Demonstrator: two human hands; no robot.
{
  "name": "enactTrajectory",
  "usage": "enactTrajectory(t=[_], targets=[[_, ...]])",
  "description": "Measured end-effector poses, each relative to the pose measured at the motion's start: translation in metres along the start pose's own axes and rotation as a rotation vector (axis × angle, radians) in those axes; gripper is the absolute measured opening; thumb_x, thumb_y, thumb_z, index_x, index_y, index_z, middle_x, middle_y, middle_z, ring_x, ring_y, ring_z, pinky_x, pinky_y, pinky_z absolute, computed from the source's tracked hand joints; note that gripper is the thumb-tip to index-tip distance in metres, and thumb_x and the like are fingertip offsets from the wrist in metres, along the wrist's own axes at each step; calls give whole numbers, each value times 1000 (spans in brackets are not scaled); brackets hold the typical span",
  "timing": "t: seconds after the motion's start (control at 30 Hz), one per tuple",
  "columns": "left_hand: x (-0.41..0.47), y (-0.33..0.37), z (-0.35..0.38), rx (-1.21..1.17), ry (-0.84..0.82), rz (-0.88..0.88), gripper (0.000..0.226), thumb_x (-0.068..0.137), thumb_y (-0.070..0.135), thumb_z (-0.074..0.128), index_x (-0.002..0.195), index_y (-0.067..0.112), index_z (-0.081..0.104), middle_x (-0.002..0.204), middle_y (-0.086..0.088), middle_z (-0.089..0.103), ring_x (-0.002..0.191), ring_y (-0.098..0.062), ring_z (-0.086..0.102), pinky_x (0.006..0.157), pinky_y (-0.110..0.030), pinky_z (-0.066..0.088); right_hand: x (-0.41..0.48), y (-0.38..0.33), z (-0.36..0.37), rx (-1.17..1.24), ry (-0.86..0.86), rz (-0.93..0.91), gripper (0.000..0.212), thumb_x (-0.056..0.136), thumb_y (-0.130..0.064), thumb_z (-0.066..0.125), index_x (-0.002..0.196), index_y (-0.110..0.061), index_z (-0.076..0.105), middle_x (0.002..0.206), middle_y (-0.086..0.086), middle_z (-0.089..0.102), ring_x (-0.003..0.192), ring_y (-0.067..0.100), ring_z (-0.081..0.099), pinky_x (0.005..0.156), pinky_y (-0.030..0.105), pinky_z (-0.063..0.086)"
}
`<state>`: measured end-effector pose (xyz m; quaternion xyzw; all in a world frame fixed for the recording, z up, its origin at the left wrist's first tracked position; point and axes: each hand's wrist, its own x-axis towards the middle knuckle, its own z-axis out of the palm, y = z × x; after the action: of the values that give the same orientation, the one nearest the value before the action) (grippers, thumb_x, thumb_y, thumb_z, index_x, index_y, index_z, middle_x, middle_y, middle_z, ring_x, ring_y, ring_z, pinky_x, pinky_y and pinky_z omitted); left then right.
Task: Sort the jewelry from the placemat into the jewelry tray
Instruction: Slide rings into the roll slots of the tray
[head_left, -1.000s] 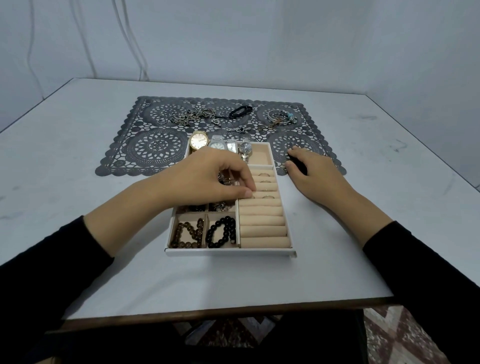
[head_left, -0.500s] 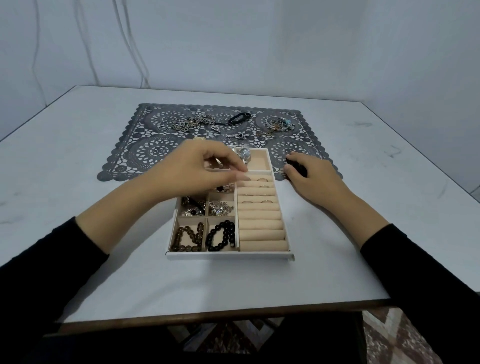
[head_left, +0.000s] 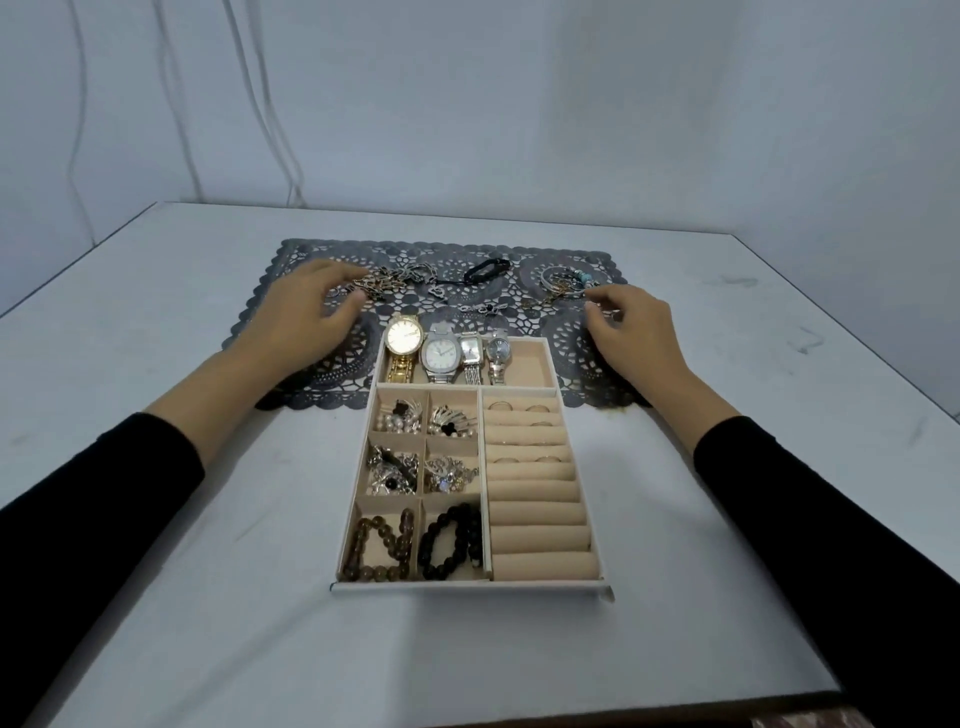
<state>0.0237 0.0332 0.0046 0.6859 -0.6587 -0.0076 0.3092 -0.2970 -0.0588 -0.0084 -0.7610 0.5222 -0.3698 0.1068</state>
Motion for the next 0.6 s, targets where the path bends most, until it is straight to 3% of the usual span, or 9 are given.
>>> enactTrajectory(t=[0.27, 0.43, 0.6], targets=[[32, -29, 11, 83, -102, -55, 38, 100, 26, 51, 134, 13, 57, 140, -8, 54, 131, -25, 46, 109, -39, 33, 47, 12, 23, -32, 19, 16, 28, 94, -20, 54, 116, -9, 66, 115, 8, 65, 107, 21, 57, 89, 19, 35], [48, -40, 8, 33, -71, -84, 31, 98, 25, 54, 125, 17, 65, 129, -7, 63, 117, -25, 55, 98, -36, 41, 69, 16, 26, -41, 42, 6, 22, 92, -18, 58, 106, -7, 71, 108, 9, 68, 104, 21, 59, 88, 19, 35], [57, -52, 5, 10, -67, -58, 25, 95, 23, 59, 118, 22, 70, 119, -3, 67, 96, -13, 54, 88, -28, 40, 83, 22, 29, -47, 7, 20, 16, 89, -18, 63, 99, -11, 74, 105, 6, 69, 96, 15, 58, 86, 19, 37]])
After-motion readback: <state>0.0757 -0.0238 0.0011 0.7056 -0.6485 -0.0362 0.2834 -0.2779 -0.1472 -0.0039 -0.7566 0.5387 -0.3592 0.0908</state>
